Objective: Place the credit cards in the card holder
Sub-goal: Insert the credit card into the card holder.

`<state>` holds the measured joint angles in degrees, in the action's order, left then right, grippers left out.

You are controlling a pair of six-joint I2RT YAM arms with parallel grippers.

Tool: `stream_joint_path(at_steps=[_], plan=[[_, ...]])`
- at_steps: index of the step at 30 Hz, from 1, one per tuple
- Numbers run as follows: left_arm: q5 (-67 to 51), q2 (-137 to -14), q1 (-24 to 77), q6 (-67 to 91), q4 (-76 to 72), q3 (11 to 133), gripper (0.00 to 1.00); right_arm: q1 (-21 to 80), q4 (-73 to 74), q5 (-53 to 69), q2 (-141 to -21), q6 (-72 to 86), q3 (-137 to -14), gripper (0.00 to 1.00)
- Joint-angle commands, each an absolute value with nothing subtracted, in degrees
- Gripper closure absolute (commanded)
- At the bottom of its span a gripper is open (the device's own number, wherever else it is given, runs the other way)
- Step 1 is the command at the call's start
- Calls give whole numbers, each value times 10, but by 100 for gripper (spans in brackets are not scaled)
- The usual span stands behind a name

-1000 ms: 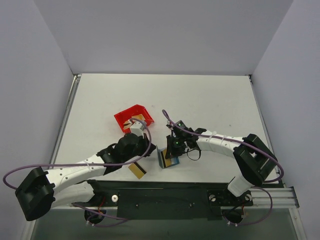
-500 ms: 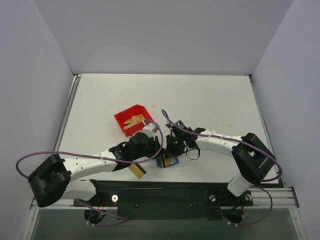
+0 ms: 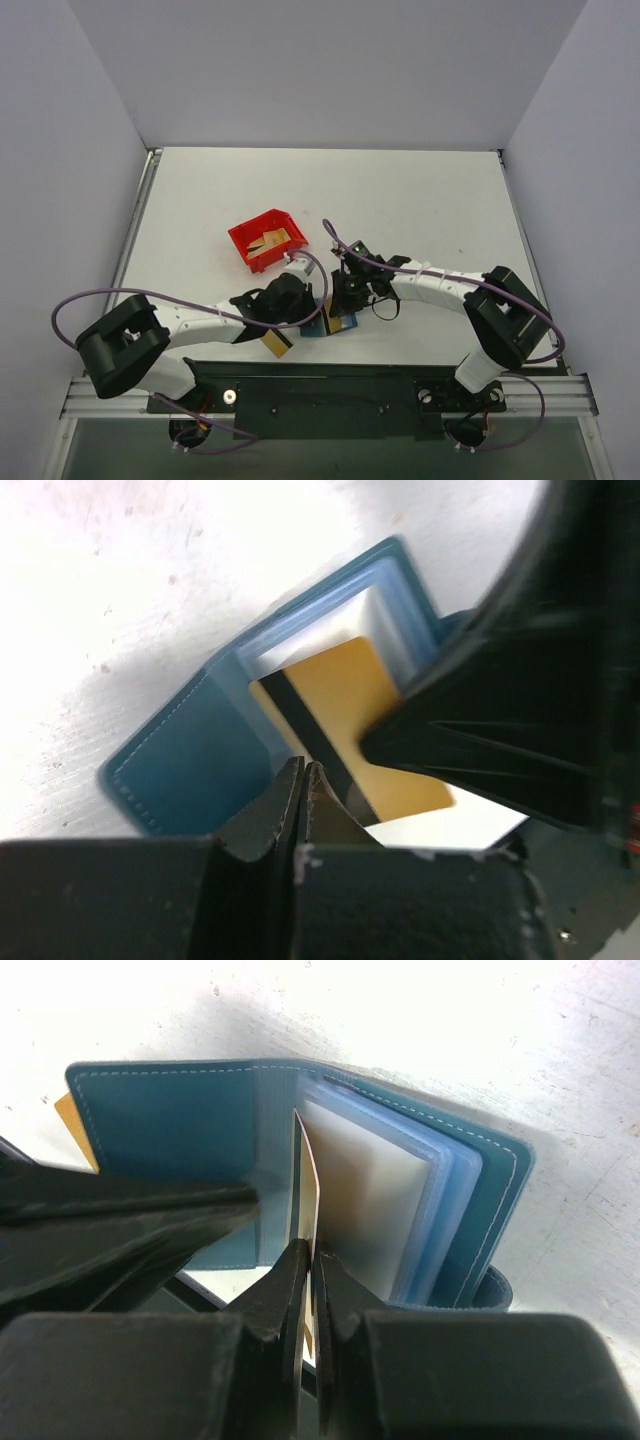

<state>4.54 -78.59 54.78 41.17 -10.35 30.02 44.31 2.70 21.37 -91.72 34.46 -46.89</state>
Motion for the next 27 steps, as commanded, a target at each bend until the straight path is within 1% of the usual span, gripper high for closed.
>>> stream_joint_path(at_steps=[1,8,16,21,27], plan=[[54,-833,553,428,-116,313,100,446,62,163,-909,333,-468,100],[49,-886,559,444,-134,314,100,444,62,163,-866,339,-459,100],[54,-891,560,444,-131,314,100,403,90,168,-794,336,-447,100],[58,-890,560,444,-129,316,100,367,115,175,-787,309,-442,100],[56,-896,560,442,-130,320,100,362,120,195,-803,294,-443,100]])
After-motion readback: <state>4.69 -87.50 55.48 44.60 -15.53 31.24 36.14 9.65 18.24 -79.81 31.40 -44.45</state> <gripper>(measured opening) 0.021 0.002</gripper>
